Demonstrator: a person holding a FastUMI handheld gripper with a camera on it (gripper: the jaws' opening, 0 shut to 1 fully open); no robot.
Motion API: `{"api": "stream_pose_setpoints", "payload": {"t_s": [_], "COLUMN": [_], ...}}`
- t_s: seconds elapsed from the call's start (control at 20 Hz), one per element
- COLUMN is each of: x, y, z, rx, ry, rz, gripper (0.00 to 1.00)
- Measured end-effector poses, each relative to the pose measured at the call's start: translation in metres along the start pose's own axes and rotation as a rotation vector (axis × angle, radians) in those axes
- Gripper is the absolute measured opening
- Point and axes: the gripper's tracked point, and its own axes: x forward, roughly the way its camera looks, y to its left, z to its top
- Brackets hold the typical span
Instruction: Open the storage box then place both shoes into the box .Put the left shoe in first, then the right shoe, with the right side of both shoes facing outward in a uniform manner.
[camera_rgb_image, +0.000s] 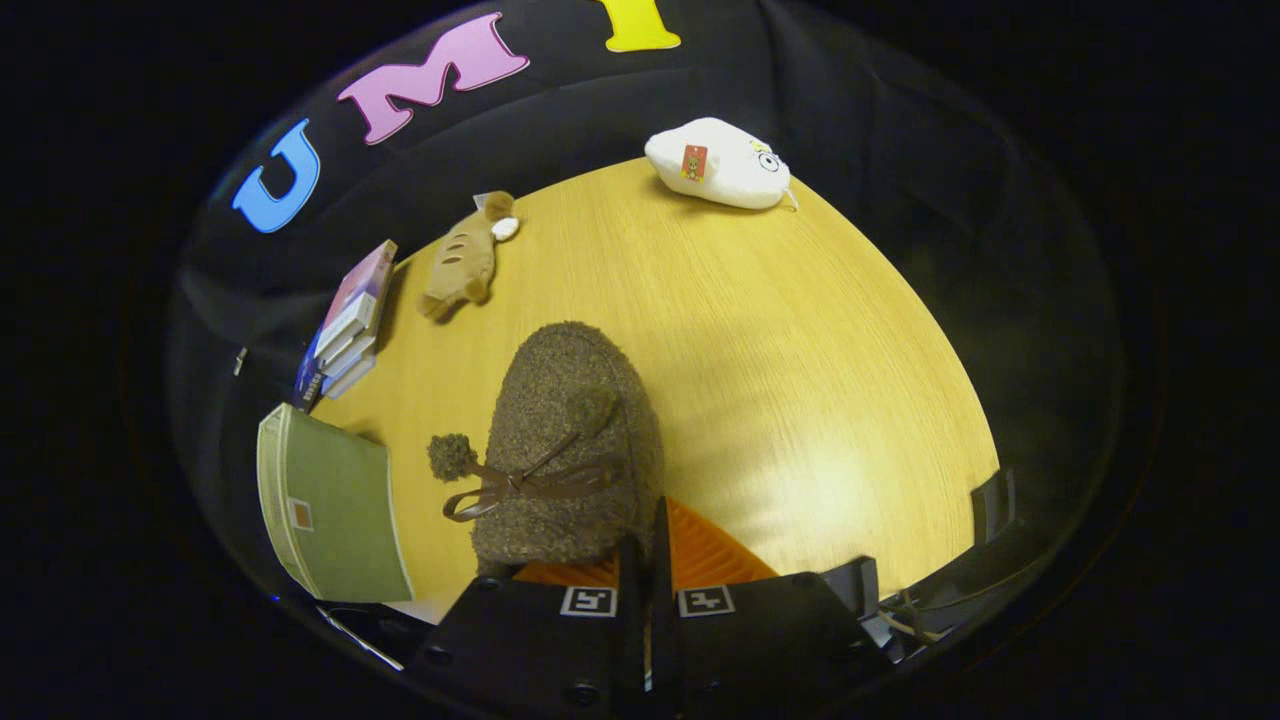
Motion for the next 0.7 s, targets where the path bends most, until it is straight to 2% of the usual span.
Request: {"api": "stream_pose_setpoints", "payload": {"t_s": [0.2, 0.4, 0.7], "x": [-0.034, -0.065, -0.090], "y": [0.065, 0.135, 0.256], "z": [0.004, -0.004, -0.018], "rx": [0.046, 0.024, 0.005], "ry": [-0.051, -0.061, -0.071], "rz": [0.029, 0.057, 0.196], "gripper": [0.08, 0.08, 0.08]}}
